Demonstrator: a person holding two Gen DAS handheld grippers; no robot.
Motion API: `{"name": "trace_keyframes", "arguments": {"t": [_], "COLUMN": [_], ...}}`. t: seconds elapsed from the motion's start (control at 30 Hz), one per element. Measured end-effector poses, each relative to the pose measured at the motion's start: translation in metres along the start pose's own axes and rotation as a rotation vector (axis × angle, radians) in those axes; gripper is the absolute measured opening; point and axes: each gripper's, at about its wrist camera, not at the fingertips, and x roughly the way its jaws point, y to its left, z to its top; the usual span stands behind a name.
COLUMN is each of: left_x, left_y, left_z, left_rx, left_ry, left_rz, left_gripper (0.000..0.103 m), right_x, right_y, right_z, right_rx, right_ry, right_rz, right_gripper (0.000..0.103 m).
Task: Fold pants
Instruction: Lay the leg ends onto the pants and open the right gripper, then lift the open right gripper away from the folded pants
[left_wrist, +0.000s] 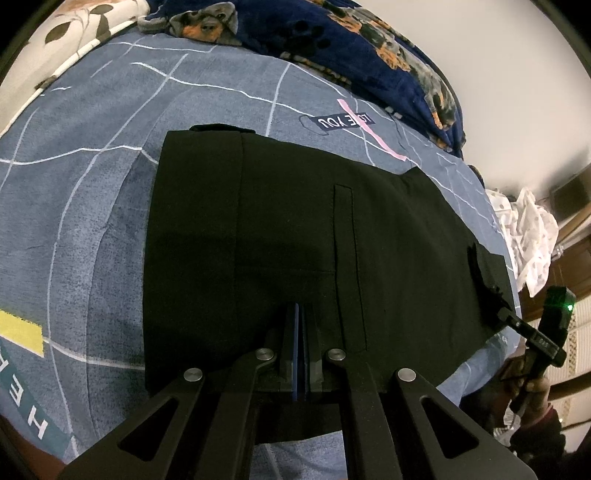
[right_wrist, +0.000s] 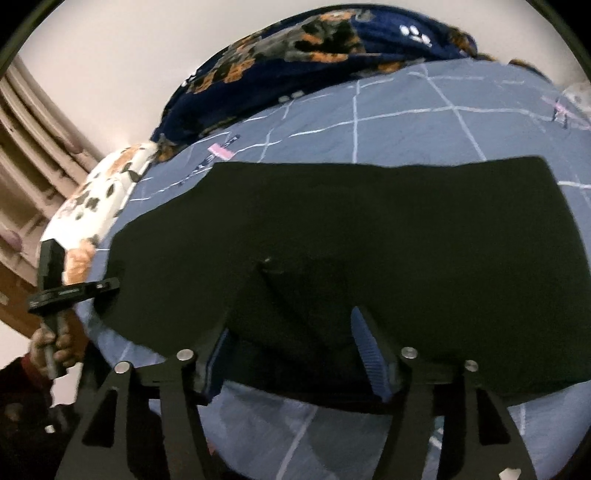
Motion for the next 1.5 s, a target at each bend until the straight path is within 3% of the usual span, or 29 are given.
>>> {"name": "trace_keyframes", "arguments": {"t": [0.17,0.33,0.43,0.53,0.57,0.63,0.67,0.73,0.93,1.03,1.17,1.27,1.37,1.5], "left_x": [0.0,0.0,0.0,0.0,0.0,-0.003,-0.004,-0.009,-0.004,0.004,0.019,0.035,0.055,0.087], "left_y": [0.001,0.0,-0.001,-0.002,-0.004,-0.018,-0.025,-0.045,-0.09,-0.114,-0.159,-0.199,-0.24,-0.281], "left_z": [0.0,0.0,0.0,0.0,0.001,-0.001,-0.002,-0.006,-0.002,0.0,0.005,0.005,0.002,-0.004], "left_rx": [-0.001,0.005,0.009,0.019,0.033,0.113,0.163,0.256,0.274,0.29,0.345,0.415,0.484,0.517], "left_ry": [0.0,0.006,0.008,0.009,0.01,0.009,0.003,-0.022,0.015,0.026,0.035,0.051,0.071,0.125], "left_rz": [-0.001,0.004,0.005,0.012,0.023,0.081,0.115,0.153,0.022,-0.044,-0.133,-0.187,-0.229,-0.31], "left_gripper": [0.002,0.002,0.002,0.002,0.002,0.003,0.003,0.003,0.02,0.021,0.021,0.021,0.021,0.021], "right_x": [-0.004,-0.017,-0.032,-0.045,-0.047,-0.048,-0.045,-0.034,0.004,-0.002,-0.047,-0.078,-0.087,-0.077], "right_y": [-0.015,-0.035,-0.054,-0.07,-0.071,-0.07,-0.067,-0.061,-0.051,-0.055,-0.088,-0.13,-0.153,-0.153], "right_z": [0.002,0.005,0.008,0.009,0.009,0.008,0.008,0.008,-0.004,-0.003,0.007,0.011,0.018,0.038], "right_rx": [0.078,0.234,0.31,0.361,0.365,0.341,0.326,0.303,0.266,0.277,0.352,0.441,0.473,0.415], "right_ry": [0.022,0.001,-0.065,-0.129,-0.14,-0.14,-0.127,-0.093,0.052,0.056,-0.105,-0.215,-0.258,-0.24], "right_rz": [0.11,0.345,0.369,0.339,0.327,0.275,0.258,0.241,0.209,0.239,0.25,0.184,0.15,0.104], "right_gripper": [0.066,0.068,0.068,0.068,0.065,0.046,0.03,0.025,0.024,0.024,0.024,0.024,0.024,0.024]}}
